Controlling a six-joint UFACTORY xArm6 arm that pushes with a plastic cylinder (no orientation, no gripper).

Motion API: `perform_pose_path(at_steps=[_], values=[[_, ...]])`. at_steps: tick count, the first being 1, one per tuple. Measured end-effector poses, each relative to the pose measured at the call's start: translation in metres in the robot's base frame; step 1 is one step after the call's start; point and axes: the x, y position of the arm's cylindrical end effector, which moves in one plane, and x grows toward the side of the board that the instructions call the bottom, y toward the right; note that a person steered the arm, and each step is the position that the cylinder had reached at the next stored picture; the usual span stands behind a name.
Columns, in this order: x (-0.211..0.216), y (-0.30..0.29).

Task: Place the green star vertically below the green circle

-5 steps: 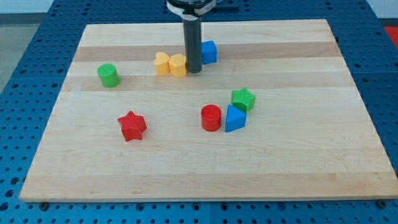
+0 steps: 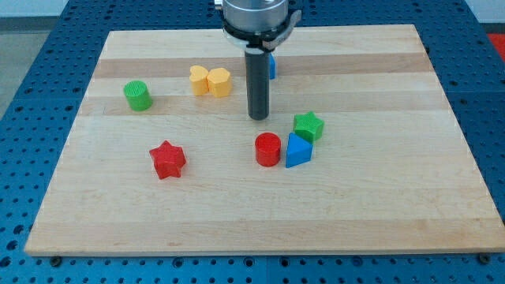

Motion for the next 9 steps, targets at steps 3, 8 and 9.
perform_pose_path(at_steps=[3,8,9], values=[[-0.019,0.071],[0.035,0.062],[0.021,0.045]])
